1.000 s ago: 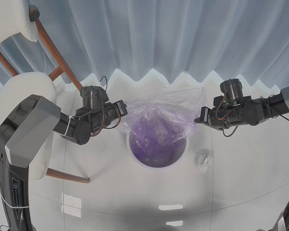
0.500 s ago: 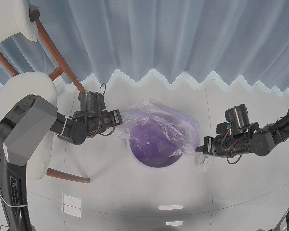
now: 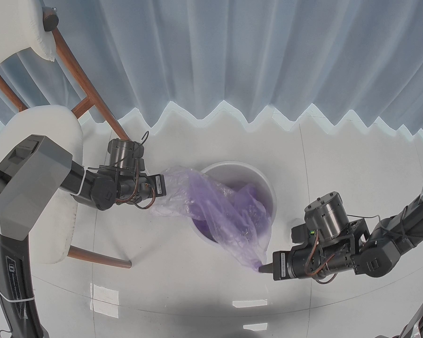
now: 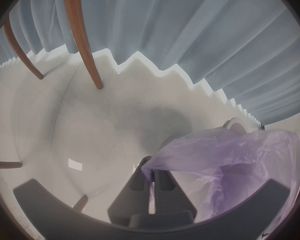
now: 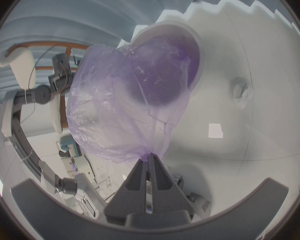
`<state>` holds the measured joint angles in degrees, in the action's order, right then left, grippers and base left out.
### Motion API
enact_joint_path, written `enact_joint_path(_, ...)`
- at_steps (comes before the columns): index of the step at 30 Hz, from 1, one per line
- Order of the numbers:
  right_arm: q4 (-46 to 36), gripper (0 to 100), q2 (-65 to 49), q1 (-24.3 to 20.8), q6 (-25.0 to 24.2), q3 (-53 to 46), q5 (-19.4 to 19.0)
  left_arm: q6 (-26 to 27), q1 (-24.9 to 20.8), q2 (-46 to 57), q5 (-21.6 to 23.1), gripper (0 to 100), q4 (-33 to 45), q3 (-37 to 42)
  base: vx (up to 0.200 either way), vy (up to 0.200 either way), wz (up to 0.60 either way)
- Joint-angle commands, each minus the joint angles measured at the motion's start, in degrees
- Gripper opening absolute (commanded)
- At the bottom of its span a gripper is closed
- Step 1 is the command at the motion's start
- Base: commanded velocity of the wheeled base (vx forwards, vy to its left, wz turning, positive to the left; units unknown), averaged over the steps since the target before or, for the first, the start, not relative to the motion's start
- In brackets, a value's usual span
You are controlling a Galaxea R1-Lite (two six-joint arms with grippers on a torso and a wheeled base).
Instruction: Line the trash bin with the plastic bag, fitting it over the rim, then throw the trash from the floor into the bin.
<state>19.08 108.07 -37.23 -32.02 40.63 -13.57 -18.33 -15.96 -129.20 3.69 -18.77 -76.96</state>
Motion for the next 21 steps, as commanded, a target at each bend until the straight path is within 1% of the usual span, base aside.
enact_joint_path(1,0.0,0,1.4,-2.7,-0.1,-3.3,0.1,0.9,0.5,0.4,-1.2,0,0.8,0.3,0.0,0.0,0.0)
enact_joint_path(6,0.1,0,3.1,-2.9,0.4,-4.5,0.1,1.0,0.9,0.3,-1.3,0,0.7,0.0,0.0,0.0,0.0)
enact_joint_path(9,1.0,0,5.3,-3.2,0.5,-4.5,0.6,1.0,0.9,-2.1,-4.4,0,0.6,-2.5,0.0,0.0,0.0)
enact_joint_path(11,2.5,0,6.6,-3.9,0.4,-4.2,2.8,1.1,1.2,-3.6,-6.9,0,0.5,-3.9,0.0,0.0,0.0)
enact_joint_path(13,3.6,0,8.3,-4.3,0.4,-4.1,5.2,1.1,1.3,-4.4,-7.2,0,0.3,-4.5,0.0,0.0,0.0)
enact_joint_path(15,6.2,0,12.1,-4.3,0.6,-3.8,10.1,1.1,0.9,-5.6,-7.4,0,0.1,-5.2,0.0,0.0,0.0)
enact_joint_path(16,7.3,0,13.0,-4.3,0.6,-3.8,11.2,1.1,0.8,-5.9,-7.4,0,0.1,-5.3,0.0,0.0,0.0)
enact_joint_path(17,7.3,0,13.0,-4.3,0.6,-3.8,11.2,1.1,0.8,-5.9,-7.4,0,0.1,-5.3,0.0,0.0,0.0)
enact_joint_path(18,13.1,0,15.9,-4.1,0.5,-4.3,13.7,1.1,0.1,-6.3,-7.5,0,0.1,-5.5,0.0,0.0,0.0)
enact_joint_path(20,18.0,0,17.6,-3.7,0.4,-4.8,14.1,1.1,-0.4,-6.3,-7.5,0,0.1,-5.5,0.0,0.0,0.0)
enact_joint_path(21,18.3,0,17.7,-3.7,0.4,-4.8,14.1,1.1,-0.4,-6.4,-7.5,0,0.0,-5.5,0.0,0.0,0.0)
